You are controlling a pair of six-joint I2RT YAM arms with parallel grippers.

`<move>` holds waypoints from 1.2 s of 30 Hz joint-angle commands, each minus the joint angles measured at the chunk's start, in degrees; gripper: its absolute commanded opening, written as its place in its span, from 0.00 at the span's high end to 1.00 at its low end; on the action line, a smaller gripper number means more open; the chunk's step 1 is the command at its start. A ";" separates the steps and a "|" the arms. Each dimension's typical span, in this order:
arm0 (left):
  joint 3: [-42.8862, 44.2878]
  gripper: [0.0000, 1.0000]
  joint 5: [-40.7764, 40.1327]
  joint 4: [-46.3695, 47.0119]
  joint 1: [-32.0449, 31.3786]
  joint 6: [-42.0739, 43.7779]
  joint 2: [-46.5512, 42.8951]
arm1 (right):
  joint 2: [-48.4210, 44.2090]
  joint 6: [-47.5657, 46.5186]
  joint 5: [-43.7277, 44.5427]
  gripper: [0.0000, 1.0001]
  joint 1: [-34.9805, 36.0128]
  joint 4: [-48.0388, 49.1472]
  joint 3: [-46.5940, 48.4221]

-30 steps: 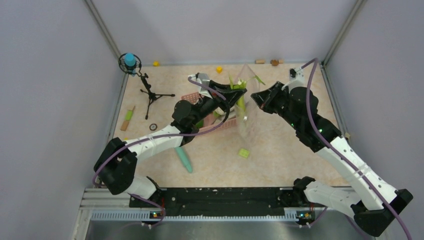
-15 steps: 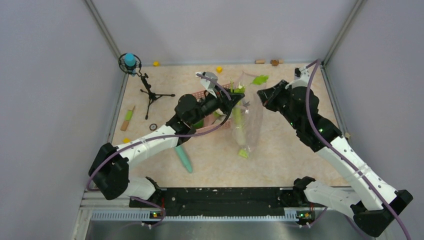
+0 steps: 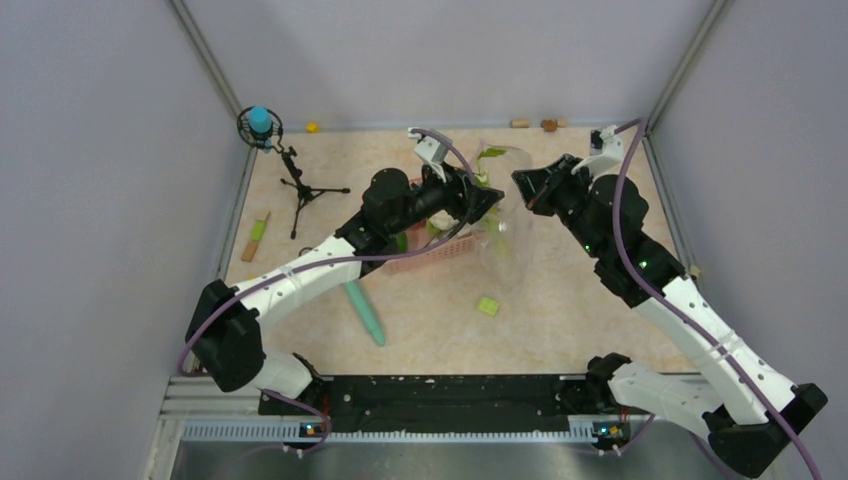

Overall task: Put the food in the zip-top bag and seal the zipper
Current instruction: Place the fake vegetable in the zipper food storage bag, then adjust the zipper food storage bag at the center of the board.

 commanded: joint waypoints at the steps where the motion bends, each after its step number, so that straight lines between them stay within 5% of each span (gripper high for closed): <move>1: 3.38 0.23 0.99 -3.30 -0.17 -0.33 -1.60 | 0.11 -1.69 -0.21 1.00 -0.81 3.16 1.57; 10: 0.13 0.10 -9.37 -12.47 -0.11 0.46 -10.62 | 1.11 -1.14 3.37 1.00 -0.81 -3.44 2.67; 20: -7.15 0.10 -24.70 -23.24 -0.04 -5.46 -18.12 | 3.13 -1.13 1.59 1.00 -0.91 -6.03 2.23; 29: -16.34 0.14 -17.95 -17.23 -0.05 -9.41 -23.17 | 3.59 -0.51 -0.22 1.00 -0.88 -6.65 0.10; 36: -13.31 0.22 -11.34 -14.84 -0.11 -13.40 -17.30 | 3.50 0.49 -0.28 1.00 -0.94 -5.78 -0.91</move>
